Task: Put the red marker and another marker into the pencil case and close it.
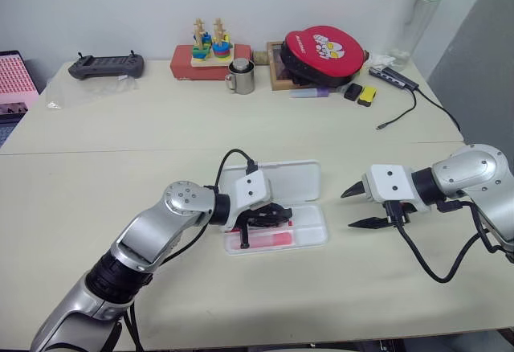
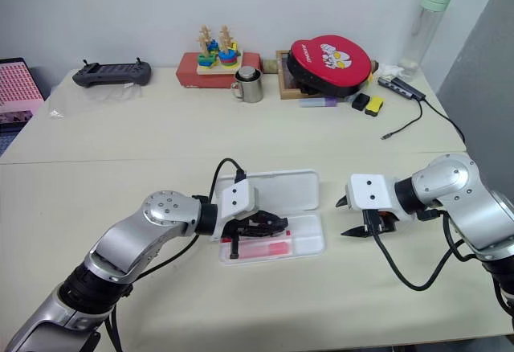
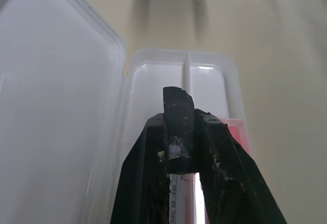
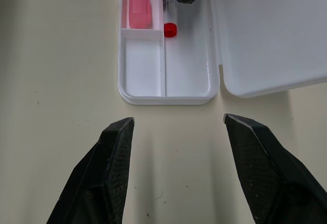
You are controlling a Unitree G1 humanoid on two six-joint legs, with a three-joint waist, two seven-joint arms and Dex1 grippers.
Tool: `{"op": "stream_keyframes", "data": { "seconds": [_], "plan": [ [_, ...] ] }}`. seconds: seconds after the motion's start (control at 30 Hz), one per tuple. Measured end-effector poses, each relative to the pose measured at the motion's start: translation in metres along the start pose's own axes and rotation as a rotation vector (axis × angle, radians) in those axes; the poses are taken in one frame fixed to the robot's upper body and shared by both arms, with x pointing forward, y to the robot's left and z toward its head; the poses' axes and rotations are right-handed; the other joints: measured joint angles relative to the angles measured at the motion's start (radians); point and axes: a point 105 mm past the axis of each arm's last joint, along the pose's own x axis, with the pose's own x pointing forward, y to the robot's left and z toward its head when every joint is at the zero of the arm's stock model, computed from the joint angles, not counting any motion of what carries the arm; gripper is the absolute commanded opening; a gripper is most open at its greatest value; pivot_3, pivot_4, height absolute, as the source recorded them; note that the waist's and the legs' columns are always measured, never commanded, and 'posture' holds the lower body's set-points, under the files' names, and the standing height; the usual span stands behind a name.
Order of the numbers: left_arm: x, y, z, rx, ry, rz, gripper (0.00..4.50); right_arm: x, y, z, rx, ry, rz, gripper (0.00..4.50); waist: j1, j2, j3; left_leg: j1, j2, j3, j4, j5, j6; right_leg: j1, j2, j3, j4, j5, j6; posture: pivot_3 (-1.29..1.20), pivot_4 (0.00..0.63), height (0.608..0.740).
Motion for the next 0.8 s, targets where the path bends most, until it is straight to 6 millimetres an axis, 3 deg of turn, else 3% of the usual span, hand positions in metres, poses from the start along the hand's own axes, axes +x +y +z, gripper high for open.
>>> {"op": "stream_keyframes", "data": {
  "seconds": [0.4, 0.8],
  "plan": [
    [0.020, -0.003, 0.013, -0.058, -0.032, -0.080, 0.44, 0.004, -0.002, 0.000, 0.001, -0.007, -0.011, 2.93, 0.002, 0.000, 0.000, -0.001, -0.001, 0.000, 0.001, 0.000, -0.001, 0.000, 0.000, 0.000, 0.000, 0.000, 0.000, 0.00, 0.150, 0.740],
    [0.036, -0.010, 0.012, -0.067, -0.001, -0.183, 0.44, 0.007, -0.005, 0.002, -0.004, -0.019, -0.028, 2.93, 0.001, 0.000, 0.000, 0.000, 0.000, 0.000, 0.002, 0.001, -0.002, 0.000, 0.000, 0.000, 0.000, 0.000, 0.000, 0.00, 0.150, 0.740]
  ]
}}
